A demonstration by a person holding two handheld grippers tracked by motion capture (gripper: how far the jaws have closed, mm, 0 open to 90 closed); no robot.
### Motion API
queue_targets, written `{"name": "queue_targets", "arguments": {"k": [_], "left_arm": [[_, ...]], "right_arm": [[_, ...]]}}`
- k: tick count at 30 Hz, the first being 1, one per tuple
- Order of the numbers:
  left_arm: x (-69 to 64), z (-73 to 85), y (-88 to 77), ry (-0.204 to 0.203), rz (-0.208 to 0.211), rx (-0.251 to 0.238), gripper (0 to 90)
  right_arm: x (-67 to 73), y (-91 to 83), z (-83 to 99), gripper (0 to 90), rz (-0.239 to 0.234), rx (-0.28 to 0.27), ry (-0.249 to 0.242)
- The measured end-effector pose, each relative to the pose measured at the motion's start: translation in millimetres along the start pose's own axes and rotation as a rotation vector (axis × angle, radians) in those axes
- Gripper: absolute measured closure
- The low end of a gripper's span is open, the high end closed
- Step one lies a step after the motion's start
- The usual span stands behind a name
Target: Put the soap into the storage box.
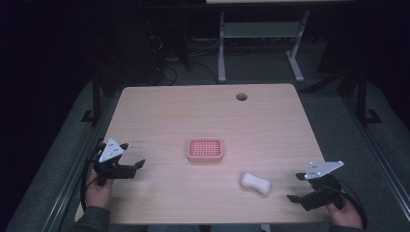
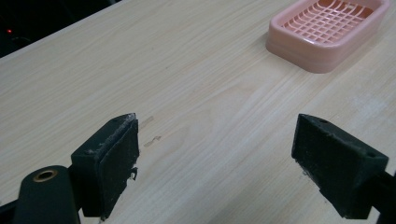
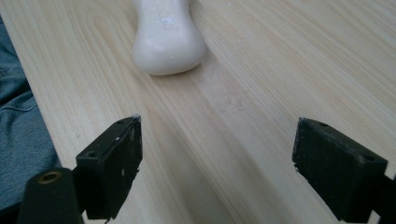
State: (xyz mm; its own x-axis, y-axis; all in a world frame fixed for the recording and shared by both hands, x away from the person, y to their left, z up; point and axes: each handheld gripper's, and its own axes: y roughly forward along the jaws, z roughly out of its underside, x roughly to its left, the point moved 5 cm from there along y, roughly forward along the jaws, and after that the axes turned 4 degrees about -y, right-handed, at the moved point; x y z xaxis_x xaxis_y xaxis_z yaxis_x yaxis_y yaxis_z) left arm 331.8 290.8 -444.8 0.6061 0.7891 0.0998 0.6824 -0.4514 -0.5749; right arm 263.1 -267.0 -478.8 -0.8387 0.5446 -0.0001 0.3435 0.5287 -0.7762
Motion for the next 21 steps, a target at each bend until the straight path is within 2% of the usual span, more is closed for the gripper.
{"name": "queue_targets", "arguments": {"k": [2, 7, 11, 15, 16, 21], "left_arm": [[-0.3, 0.0, -0.5, -0.010, -0.002, -0.008, 14.5], [0.3, 0.1, -1.3, -0.002, -0.002, -0.009, 14.5], [0.8, 0.3, -1.3, -0.005, -0.003, -0.004, 14.5], [1.3, 0.5, -1.5, -0.010, -0.007, -0.008, 14.5], [1.4, 0.5, -1.5, -0.010, -0.007, -0.008, 14.5], [2.1, 0.8, -0.6, -0.008, -0.004, -0.004, 14.5]], "right_arm": [[2.3, 2.9, -5.3, 15.3, -0.004, 0.016, -0.002], [5.7, 8.0, -14.8, 15.3, -0.022, 0.028, 0.006], [14.0, 11.5, -26.5, 15.2, -0.043, 0.030, -0.028], [17.4, 14.6, -30.4, 15.2, -0.056, 0.034, -0.036], [19.4, 17.1, -32.0, 15.2, -0.072, 0.038, -0.036], [25.2, 26.1, -40.3, 15.3, -0.084, 0.069, -0.061]]}}
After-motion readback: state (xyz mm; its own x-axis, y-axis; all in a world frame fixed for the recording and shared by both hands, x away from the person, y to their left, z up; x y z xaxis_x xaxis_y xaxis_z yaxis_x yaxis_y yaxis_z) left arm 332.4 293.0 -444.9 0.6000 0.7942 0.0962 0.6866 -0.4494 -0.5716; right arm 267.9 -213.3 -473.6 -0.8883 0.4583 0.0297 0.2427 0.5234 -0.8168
